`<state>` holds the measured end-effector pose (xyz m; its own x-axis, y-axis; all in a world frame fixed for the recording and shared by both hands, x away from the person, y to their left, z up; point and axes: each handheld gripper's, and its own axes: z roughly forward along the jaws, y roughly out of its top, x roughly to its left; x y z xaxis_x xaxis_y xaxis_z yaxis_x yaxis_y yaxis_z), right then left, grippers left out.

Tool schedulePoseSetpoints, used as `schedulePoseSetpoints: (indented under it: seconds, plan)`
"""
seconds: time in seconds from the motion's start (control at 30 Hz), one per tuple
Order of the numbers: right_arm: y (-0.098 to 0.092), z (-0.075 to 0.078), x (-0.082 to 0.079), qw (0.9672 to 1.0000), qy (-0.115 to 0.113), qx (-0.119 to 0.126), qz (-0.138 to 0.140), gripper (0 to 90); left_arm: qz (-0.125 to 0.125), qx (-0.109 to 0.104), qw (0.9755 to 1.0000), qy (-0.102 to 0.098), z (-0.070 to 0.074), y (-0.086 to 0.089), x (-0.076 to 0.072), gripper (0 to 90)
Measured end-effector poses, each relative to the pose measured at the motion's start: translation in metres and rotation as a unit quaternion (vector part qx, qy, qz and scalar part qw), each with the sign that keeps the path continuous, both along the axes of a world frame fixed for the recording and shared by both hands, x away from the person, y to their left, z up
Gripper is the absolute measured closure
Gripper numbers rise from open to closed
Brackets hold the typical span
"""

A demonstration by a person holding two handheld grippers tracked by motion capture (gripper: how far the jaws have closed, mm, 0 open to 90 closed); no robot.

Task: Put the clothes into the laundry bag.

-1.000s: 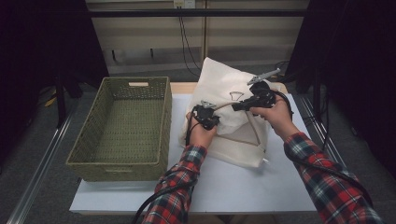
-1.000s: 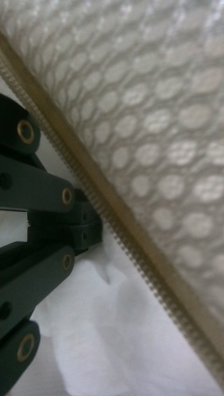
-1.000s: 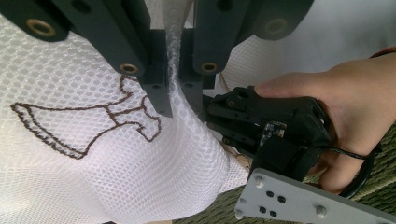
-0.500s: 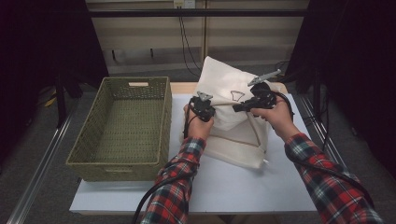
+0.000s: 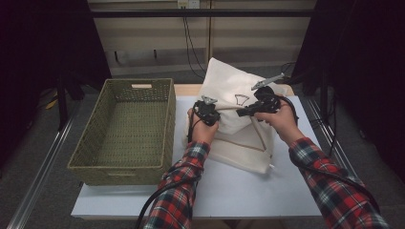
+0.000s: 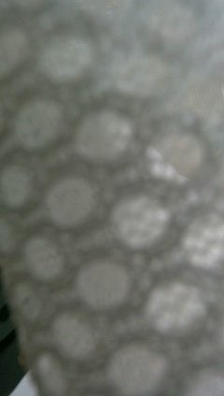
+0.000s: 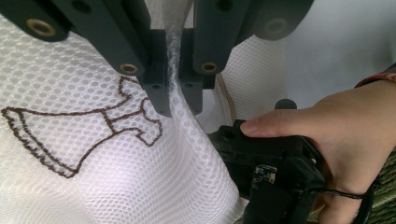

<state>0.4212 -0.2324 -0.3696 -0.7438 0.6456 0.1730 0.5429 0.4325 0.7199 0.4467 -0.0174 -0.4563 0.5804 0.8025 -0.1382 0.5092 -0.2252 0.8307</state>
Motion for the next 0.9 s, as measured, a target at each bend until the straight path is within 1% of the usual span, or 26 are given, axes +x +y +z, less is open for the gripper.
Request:
schedulePoseSetpoints:
  seconds: [0.1, 0.13, 0.17, 0.2, 0.23, 0.27, 0.3, 0.33, 0.4, 0.43, 0.47, 0.5, 0.53, 0.57, 0.6, 0.63, 0.67, 0.73, 0.77, 0.8, 0.83, 0.87, 0.9]
  plan:
    - [0.0, -0.001, 0.0, 1.0, 0.003, 0.0, -0.002, 86.7, -0.002, -0.004, 1.0, 0.007, 0.0, 0.001, -0.001, 86.3]
    - [0.001, -0.001, 0.0, 1.0, 0.003, -0.001, -0.004, 86.7, -0.005, -0.002, 0.9999, 0.011, 0.001, 0.002, -0.002, 84.0]
    - [0.001, -0.001, 0.0, 1.0, 0.003, -0.001, -0.003, 86.7, -0.001, -0.005, 0.9999, 0.015, 0.001, 0.003, -0.003, 82.1]
    - [0.001, -0.002, 0.001, 1.0, 0.003, 0.0, -0.001, 86.8, -0.002, -0.008, 0.9998, 0.016, 0.001, 0.003, -0.004, 80.2]
    - [0.001, -0.003, 0.001, 1.0, 0.003, -0.001, -0.002, 86.7, -0.005, -0.002, 0.9998, 0.019, 0.003, 0.005, -0.006, 78.2]
    - [0.002, -0.003, 0.001, 1.0, 0.004, -0.001, -0.003, 86.7, -0.004, -0.007, 0.9998, 0.021, 0.003, 0.006, -0.007, 75.9]
    - [0.002, -0.004, 0.001, 1.0, 0.003, 0.0, -0.002, 86.7, -0.005, -0.007, 0.9998, 0.02, 0.004, 0.007, -0.009, 73.9]
    - [0.003, -0.005, 0.001, 1.0, 0.003, -0.001, -0.006, 86.7, -0.005, -0.001, 0.9998, 0.021, 0.005, 0.009, -0.01, 72.2]
    - [0.003, -0.006, 0.001, 1.0, 0.003, 0.0, -0.003, 86.7, -0.007, -0.006, 0.9997, 0.022, 0.008, 0.011, -0.013, 69.0]
    - [0.003, -0.006, 0.002, 1.0, 0.003, 0.0, -0.004, 86.6, -0.011, -0.002, 0.9996, 0.024, 0.01, 0.013, -0.015, 68.2]
    - [0.004, -0.007, 0.002, 1.0, 0.003, 0.0, -0.005, 86.7, -0.009, -0.001, 0.9996, 0.026, 0.011, 0.014, -0.016, 67.8]
    - [0.004, -0.006, 0.002, 1.0, 0.003, 0.0, -0.005, 86.7, -0.012, 0.002, 0.9996, 0.027, 0.013, 0.015, -0.018, 67.4]
    - [0.004, -0.006, 0.002, 1.0, 0.003, -0.001, -0.006, 86.6, -0.012, -0.001, 0.9995, 0.028, 0.014, 0.015, -0.019, 66.5]
    - [0.004, -0.006, 0.001, 1.0, 0.003, -0.004, -0.006, 86.6, -0.014, 0.0, 0.9995, 0.029, 0.016, 0.016, -0.021, 65.6]
    - [0.004, -0.005, 0.001, 1.0, 0.002, -0.003, -0.007, 86.6, -0.014, -0.005, 0.9994, 0.031, 0.016, 0.016, -0.022, 65.2]
    - [0.004, -0.005, 0.001, 1.0, 0.002, -0.002, -0.008, 86.7, -0.017, 0.002, 0.9992, 0.035, 0.017, 0.017, -0.024, 65.0]
    - [0.004, -0.004, 0.001, 1.0, 0.002, -0.003, -0.008, 86.6, -0.018, 0.003, 0.9992, 0.034, 0.017, 0.017, -0.025, 63.7]
    - [0.004, -0.004, 0.001, 1.0, -0.001, -0.004, -0.007, 86.6, -0.023, 0.004, 0.999, 0.038, 0.017, 0.017, -0.027, 63.0]
    - [0.003, -0.003, 0.0, 1.0, 0.0, -0.005, -0.008, 86.6, -0.023, -0.001, 0.999, 0.039, 0.016, 0.016, -0.029, 62.1]
    - [0.003, -0.003, 0.0, 0.9999, -0.001, -0.005, -0.011, 86.5, -0.029, 0.003, 0.9989, 0.038, 0.016, 0.016, -0.03, 61.5]
    - [0.003, -0.003, 0.0, 0.9999, -0.001, -0.004, -0.011, 86.5, -0.028, 0.002, 0.9988, 0.04, 0.016, 0.015, -0.032, 61.1]
    - [0.003, -0.003, 0.0, 0.9999, -0.001, -0.005, -0.011, 86.5, -0.034, 0.005, 0.9985, 0.043, 0.016, 0.014, -0.034, 60.2]
    - [0.002, -0.003, 0.0, 0.9999, -0.001, -0.005, -0.011, 86.6, -0.032, 0.006, 0.9985, 0.045, 0.015, 0.012, -0.035, 59.9]
